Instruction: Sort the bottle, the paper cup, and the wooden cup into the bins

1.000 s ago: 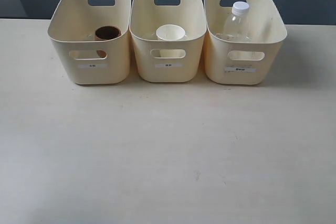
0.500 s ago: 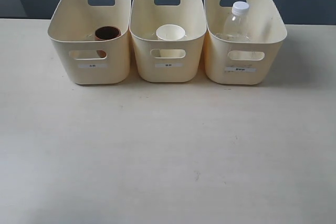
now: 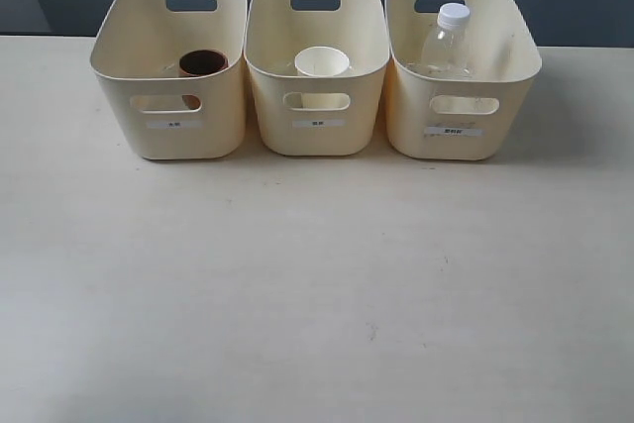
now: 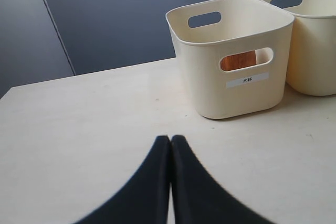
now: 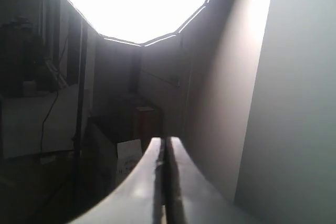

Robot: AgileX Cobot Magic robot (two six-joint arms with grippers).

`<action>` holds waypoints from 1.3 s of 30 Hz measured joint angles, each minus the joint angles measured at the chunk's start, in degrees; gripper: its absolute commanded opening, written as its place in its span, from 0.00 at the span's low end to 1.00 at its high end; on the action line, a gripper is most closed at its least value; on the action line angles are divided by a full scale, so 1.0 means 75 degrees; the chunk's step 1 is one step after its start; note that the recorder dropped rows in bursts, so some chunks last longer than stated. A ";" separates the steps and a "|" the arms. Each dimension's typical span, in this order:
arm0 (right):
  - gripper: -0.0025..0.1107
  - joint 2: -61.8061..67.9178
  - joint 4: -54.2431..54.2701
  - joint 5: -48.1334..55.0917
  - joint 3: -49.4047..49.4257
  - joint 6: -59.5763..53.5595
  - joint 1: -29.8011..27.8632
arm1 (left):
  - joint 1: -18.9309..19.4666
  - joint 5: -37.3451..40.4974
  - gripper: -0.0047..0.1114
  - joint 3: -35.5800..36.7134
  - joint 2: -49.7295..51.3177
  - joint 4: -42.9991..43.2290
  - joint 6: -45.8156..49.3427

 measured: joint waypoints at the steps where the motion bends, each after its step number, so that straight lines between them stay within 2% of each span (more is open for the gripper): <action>1: 0.02 0.0064 -0.0158 0.0000 0.0000 0.0000 0.0000 | 0.0000 0.0000 0.04 0.0000 0.0000 0.0000 0.0000; 7: 0.02 0.0434 -0.0493 0.0000 0.0000 0.0000 -0.0219 | 0.0000 0.0000 0.04 0.0000 0.0000 0.0000 0.0000; 10: 0.02 0.0566 -0.0235 0.0000 0.0141 0.0079 -0.0915 | 0.0000 0.0000 0.04 0.0000 0.0000 0.0000 0.0000; 15: 0.02 0.0391 0.1171 -0.0067 0.1106 0.0110 -0.2686 | 0.0000 0.0000 0.04 0.0000 0.0000 0.0000 0.0000; 21: 0.02 -0.0865 0.3197 -0.1396 0.3815 -0.0041 -0.5413 | 0.0000 0.0000 0.04 0.0000 0.0000 0.0000 0.0000; 25: 0.02 -0.2249 0.4879 -0.2622 0.6162 -0.0946 -0.7539 | 0.0000 0.0000 0.04 0.0000 0.0000 0.0000 0.0000; 28: 0.02 -0.3194 0.5589 -0.3132 0.7729 -0.1485 -0.8780 | 0.0000 0.0000 0.04 0.0000 0.0000 0.0000 0.0000; 33: 0.02 -0.4910 0.6422 -0.4188 1.0296 -0.2359 -1.0279 | 0.0000 0.0000 0.04 0.0000 0.0000 0.0000 0.0000; 39: 0.02 -0.6967 0.8376 -0.5894 1.3656 -0.4125 -1.1745 | 0.0000 0.0000 0.04 0.0000 0.0000 0.0000 0.0000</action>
